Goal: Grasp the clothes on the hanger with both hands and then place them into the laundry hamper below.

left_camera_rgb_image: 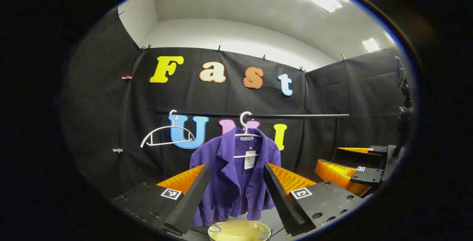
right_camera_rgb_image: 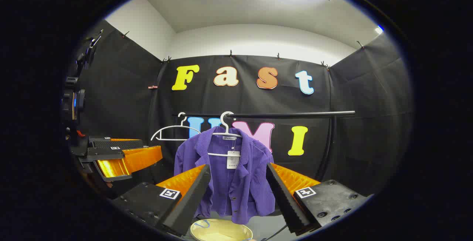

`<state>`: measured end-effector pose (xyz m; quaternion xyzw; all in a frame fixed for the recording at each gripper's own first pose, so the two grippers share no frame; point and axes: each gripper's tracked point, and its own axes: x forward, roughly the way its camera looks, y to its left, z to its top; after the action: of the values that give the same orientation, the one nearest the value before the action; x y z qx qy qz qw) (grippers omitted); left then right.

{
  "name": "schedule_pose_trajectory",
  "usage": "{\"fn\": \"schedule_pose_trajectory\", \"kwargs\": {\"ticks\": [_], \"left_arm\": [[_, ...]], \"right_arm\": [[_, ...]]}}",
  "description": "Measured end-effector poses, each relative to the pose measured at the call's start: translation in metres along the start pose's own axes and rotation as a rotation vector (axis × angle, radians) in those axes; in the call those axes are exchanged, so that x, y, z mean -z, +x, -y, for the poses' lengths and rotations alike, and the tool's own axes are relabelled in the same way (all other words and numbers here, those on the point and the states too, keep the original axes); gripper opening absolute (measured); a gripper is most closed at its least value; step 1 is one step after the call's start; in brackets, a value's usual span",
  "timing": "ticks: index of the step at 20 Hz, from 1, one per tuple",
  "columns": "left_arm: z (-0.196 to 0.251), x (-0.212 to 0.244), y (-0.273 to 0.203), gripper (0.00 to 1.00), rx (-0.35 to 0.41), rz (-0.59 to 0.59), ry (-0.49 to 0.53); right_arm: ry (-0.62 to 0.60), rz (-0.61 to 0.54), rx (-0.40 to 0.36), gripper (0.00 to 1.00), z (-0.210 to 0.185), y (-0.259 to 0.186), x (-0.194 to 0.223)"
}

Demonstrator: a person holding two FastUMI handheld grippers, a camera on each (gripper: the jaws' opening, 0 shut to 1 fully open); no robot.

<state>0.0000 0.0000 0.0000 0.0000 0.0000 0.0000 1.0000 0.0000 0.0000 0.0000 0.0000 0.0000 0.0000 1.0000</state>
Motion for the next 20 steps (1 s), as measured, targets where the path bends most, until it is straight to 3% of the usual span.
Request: {"fn": "schedule_pose_trajectory", "kwargs": {"ticks": [20], "left_arm": [[-0.001,0.001,-0.010,0.92,0.081,-0.006,-0.024]], "right_arm": [[-0.032,0.004,0.046,0.97,-0.017,-0.014,-0.007]]}}
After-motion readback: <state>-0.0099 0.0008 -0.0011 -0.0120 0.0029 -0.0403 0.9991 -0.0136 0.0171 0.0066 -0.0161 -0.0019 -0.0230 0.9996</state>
